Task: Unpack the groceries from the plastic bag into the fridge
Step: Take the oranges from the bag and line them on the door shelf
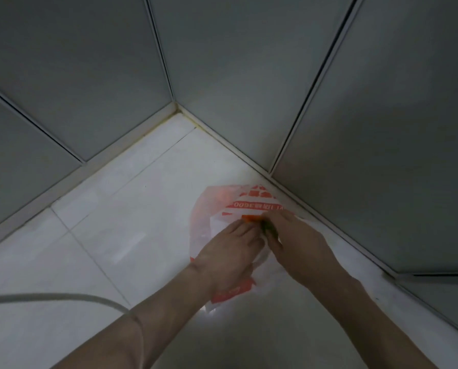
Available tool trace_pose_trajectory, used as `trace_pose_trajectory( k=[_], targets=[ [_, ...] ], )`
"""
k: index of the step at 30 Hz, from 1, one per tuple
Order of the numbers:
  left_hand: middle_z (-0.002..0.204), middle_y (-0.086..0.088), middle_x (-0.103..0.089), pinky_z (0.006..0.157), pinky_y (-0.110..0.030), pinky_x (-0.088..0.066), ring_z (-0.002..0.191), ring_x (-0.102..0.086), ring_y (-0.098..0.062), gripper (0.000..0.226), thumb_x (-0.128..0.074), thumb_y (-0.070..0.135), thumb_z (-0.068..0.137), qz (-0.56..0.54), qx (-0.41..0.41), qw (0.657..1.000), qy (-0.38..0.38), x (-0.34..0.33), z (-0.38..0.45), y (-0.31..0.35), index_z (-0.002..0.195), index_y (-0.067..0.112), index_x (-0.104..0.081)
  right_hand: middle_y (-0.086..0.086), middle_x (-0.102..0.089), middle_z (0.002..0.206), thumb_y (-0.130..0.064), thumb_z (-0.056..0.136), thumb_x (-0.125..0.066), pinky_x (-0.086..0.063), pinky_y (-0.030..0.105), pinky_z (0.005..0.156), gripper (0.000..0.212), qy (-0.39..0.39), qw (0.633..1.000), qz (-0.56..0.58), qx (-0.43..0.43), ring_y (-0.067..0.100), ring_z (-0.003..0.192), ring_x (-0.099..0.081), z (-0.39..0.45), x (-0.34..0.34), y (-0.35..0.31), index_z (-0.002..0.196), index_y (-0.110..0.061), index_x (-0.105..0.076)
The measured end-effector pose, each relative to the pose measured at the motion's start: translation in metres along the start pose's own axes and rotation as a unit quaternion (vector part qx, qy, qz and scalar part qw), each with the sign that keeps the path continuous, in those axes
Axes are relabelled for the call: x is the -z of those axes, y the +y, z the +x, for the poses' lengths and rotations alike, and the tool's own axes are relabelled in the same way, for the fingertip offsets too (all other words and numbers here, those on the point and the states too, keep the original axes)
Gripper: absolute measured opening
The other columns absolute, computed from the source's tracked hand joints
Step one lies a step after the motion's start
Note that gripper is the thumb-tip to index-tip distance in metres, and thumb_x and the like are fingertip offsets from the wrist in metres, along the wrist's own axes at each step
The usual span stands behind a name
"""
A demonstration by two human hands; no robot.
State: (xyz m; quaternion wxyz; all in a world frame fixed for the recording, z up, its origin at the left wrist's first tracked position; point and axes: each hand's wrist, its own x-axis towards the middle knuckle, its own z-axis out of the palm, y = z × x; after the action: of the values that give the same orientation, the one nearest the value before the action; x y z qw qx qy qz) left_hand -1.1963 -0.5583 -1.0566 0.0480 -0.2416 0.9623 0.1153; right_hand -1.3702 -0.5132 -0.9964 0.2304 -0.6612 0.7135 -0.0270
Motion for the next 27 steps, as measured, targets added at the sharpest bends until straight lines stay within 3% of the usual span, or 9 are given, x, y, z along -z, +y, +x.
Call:
trace_pose_trajectory(
  k=[2, 6, 8, 12, 14, 16, 19, 23, 27],
  targets=[
    [0.125, -0.008, -0.069, 0.120, -0.039, -0.037, 0.124, -0.061, -0.030, 0.043, -0.078, 0.025, 0.079, 0.005, -0.040, 0.999, -0.004, -0.003, 0.004, -0.010, 0.120, 0.012, -0.072, -0.006, -0.062, 0.132, -0.034, 0.110, -0.041, -0.056, 0.034, 0.094, 0.025, -0.053, 0.995, -0.085, -0.001, 0.015, 0.112, -0.065, 0.005, -0.009, 0.005, 0.131, -0.028, -0.053],
    [0.130, -0.005, -0.063, 0.100, -0.037, -0.048, 0.115, -0.062, -0.028, 0.042, -0.069, 0.016, 0.089, -0.036, -0.040, 0.994, -0.091, 0.009, 0.009, -0.026, 0.130, 0.015, -0.061, -0.002, -0.063, 0.134, -0.027, 0.108, -0.047, -0.056, 0.036, 0.094, 0.024, -0.107, 0.986, -0.127, -0.006, 0.021, 0.113, -0.067, 0.017, -0.021, 0.007, 0.130, -0.026, -0.056],
    [0.122, -0.004, -0.064, 0.091, -0.039, -0.053, 0.106, -0.065, -0.029, 0.031, -0.066, 0.027, 0.094, 0.001, -0.043, 0.989, -0.141, 0.010, 0.009, -0.037, 0.123, 0.018, -0.062, -0.001, -0.067, 0.126, -0.023, 0.107, -0.048, -0.058, 0.037, 0.091, 0.022, -0.113, 0.980, -0.167, -0.002, 0.023, 0.107, -0.070, 0.024, -0.028, 0.009, 0.126, -0.024, -0.059],
    [0.111, -0.004, -0.068, 0.095, -0.039, -0.050, 0.100, -0.066, -0.029, 0.034, -0.058, 0.045, 0.092, 0.072, -0.016, 0.979, -0.192, 0.018, 0.007, -0.058, 0.111, 0.018, -0.064, -0.004, -0.070, 0.122, -0.030, 0.104, -0.052, -0.055, 0.037, 0.098, 0.023, -0.064, 0.969, -0.239, 0.008, 0.019, 0.106, -0.069, 0.032, -0.026, 0.021, 0.126, -0.027, -0.058],
    [0.108, 0.001, -0.068, 0.094, -0.035, -0.042, 0.101, -0.064, -0.026, 0.038, -0.052, 0.055, 0.090, 0.127, -0.011, 0.977, -0.169, 0.027, 0.001, -0.067, 0.107, 0.024, -0.067, 0.000, -0.062, 0.141, -0.037, 0.102, -0.059, -0.046, 0.037, 0.112, 0.048, -0.075, 0.969, -0.236, -0.014, 0.022, 0.125, -0.062, 0.031, -0.013, 0.025, 0.146, -0.026, -0.046],
    [0.101, 0.001, -0.067, 0.092, -0.037, -0.040, 0.094, -0.063, -0.026, 0.051, -0.037, 0.066, 0.091, 0.159, -0.007, 0.980, -0.117, 0.038, -0.008, -0.073, 0.100, 0.027, -0.068, 0.003, -0.042, 0.162, -0.046, 0.093, -0.072, -0.027, 0.042, 0.125, 0.085, -0.098, 0.959, -0.266, -0.027, 0.025, 0.146, -0.044, 0.029, 0.000, 0.026, 0.161, -0.025, -0.025],
    [0.095, -0.001, -0.066, 0.095, -0.039, -0.039, 0.086, -0.055, -0.025, 0.068, -0.008, 0.066, 0.093, 0.183, 0.007, 0.980, -0.078, 0.055, -0.020, -0.079, 0.095, 0.025, -0.063, 0.004, -0.023, 0.172, -0.057, 0.085, -0.075, -0.009, 0.045, 0.130, 0.108, -0.084, 0.949, -0.304, -0.015, 0.026, 0.157, -0.025, 0.028, 0.015, 0.026, 0.165, -0.025, -0.010],
    [0.107, -0.006, -0.065, 0.102, -0.040, -0.042, 0.101, -0.060, -0.030, 0.030, -0.048, 0.035, 0.095, 0.198, 0.008, 0.979, -0.050, 0.060, -0.034, -0.110, 0.115, 0.017, -0.061, 0.003, -0.011, 0.175, -0.069, 0.082, -0.070, 0.005, 0.054, 0.128, 0.122, -0.076, 0.932, -0.354, -0.003, 0.023, 0.161, -0.014, 0.029, 0.033, 0.025, 0.166, -0.022, 0.006],
    [0.103, -0.003, -0.067, 0.091, -0.036, -0.054, 0.096, -0.064, -0.026, 0.050, -0.071, 0.024, 0.072, 0.169, 0.023, 0.985, -0.024, 0.056, -0.046, -0.132, 0.120, 0.016, -0.067, 0.002, -0.016, 0.174, -0.072, 0.084, -0.066, 0.000, 0.050, 0.129, 0.117, -0.066, 0.937, -0.342, 0.020, 0.023, 0.160, -0.018, 0.032, 0.041, 0.017, 0.167, -0.023, -0.001]
  ],
)
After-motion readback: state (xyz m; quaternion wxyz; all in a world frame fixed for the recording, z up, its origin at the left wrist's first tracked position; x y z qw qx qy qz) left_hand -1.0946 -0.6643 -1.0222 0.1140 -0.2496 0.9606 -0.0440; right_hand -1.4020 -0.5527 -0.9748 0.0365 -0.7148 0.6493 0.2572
